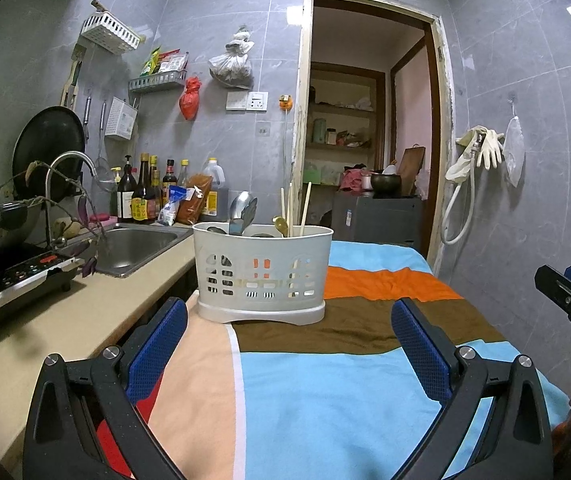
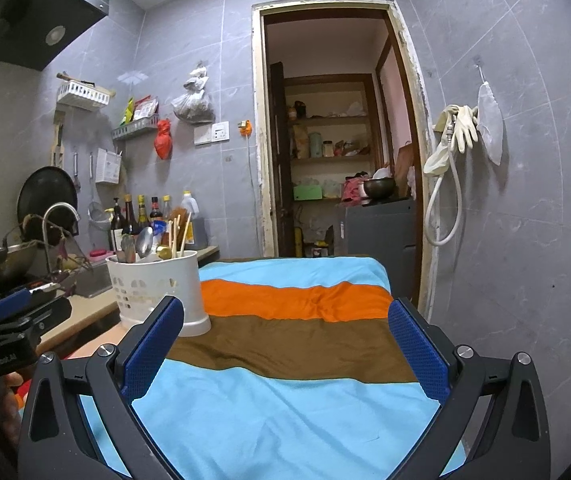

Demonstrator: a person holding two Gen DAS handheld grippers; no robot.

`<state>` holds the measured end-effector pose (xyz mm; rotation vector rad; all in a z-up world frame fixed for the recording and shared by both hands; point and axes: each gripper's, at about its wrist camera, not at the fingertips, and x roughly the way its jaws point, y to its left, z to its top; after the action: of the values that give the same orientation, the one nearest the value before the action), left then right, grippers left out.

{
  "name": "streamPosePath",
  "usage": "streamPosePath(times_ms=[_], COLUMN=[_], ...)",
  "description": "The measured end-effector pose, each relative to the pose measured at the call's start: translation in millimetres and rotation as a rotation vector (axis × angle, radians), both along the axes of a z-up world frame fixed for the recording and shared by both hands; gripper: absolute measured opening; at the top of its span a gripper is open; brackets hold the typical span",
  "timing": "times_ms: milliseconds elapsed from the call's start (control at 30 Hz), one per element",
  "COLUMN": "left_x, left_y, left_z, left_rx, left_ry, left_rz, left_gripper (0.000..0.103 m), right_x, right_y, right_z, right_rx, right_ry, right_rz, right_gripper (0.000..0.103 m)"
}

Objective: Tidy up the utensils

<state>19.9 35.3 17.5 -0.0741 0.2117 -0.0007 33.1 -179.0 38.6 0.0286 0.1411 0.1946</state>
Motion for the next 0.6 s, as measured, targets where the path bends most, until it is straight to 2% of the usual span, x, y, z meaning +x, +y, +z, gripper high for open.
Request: streamPosePath(times_ms=[600], left_x=[0.0], left_y=[4.8], left_z=[-3.5], left_rx=[0.002], left_ry=[0.005], left_rz=[0.006], left_gripper=[0.1], right_x=[-0.1], right_y=[0.0], right_z=[0.2], right_rx=[0.0], right_ry=[-0.001], right_rz=[0.0], right_gripper=[0.103])
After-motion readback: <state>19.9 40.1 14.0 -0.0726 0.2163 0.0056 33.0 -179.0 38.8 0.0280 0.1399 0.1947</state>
